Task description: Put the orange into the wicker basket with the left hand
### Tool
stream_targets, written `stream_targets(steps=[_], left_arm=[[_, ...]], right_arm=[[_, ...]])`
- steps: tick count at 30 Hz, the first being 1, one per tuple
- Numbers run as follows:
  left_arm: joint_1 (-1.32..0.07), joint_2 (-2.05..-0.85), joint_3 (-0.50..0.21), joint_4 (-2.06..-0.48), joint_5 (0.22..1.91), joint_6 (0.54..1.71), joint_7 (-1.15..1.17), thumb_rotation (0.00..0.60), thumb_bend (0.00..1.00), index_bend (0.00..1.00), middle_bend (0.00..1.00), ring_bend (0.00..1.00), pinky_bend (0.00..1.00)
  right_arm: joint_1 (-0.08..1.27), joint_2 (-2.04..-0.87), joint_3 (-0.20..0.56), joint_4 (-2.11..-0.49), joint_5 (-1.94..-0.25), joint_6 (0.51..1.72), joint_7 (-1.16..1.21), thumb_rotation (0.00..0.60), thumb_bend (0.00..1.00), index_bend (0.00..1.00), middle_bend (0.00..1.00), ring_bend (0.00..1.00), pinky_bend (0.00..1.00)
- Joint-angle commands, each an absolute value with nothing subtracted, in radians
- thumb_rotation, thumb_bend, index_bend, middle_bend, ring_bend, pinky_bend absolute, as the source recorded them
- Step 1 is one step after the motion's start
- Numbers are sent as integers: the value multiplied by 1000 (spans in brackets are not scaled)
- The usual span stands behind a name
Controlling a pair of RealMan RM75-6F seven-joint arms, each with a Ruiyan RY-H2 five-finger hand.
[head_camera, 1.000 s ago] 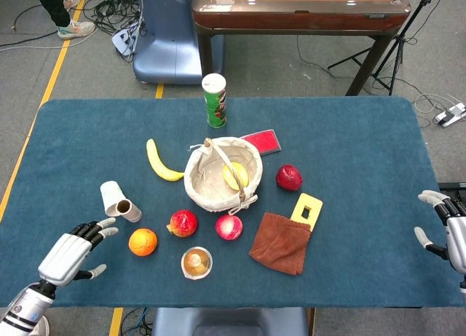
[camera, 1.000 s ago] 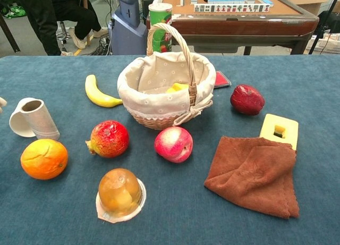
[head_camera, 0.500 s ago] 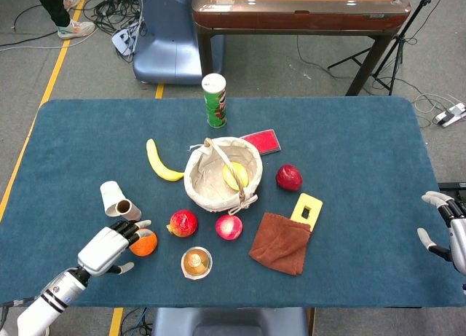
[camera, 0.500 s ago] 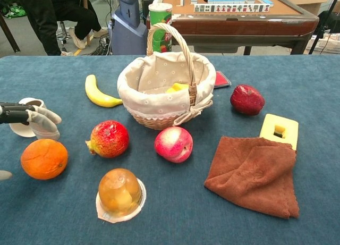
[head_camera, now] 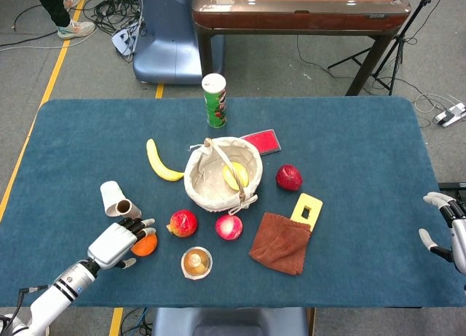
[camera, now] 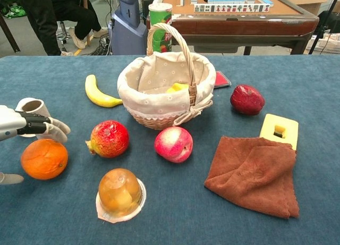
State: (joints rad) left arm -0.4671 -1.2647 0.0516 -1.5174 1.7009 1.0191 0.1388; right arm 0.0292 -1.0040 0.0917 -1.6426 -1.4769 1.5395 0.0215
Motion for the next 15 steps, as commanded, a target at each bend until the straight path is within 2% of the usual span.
stream_targets(steps=[1, 6, 12, 15], left_arm=[[-474, -1276, 55, -1507, 1686, 1008, 150, 600, 222, 268, 154, 186, 228], [-480, -1302, 57, -1480, 1685, 1019, 139, 600, 222, 289, 155, 224, 311], [-476, -1344, 49, -1425, 1686, 1072, 90, 600, 223, 398, 242, 368, 585], [-475, -1351, 51, -1407, 1695, 1097, 78, 600, 222, 431, 309, 422, 635]], right_arm=[[31, -1004, 92, -1643, -1477, 1536, 21, 600, 263, 294, 271, 274, 400], [34, -1003, 91, -1643, -1479, 1530, 20, 600, 263, 295, 271, 274, 400], [34, -1003, 93, -1642, -1477, 1532, 22, 600, 263, 295, 271, 274, 400], [35, -1003, 93, -1641, -1477, 1530, 22, 600, 263, 294, 271, 274, 399]])
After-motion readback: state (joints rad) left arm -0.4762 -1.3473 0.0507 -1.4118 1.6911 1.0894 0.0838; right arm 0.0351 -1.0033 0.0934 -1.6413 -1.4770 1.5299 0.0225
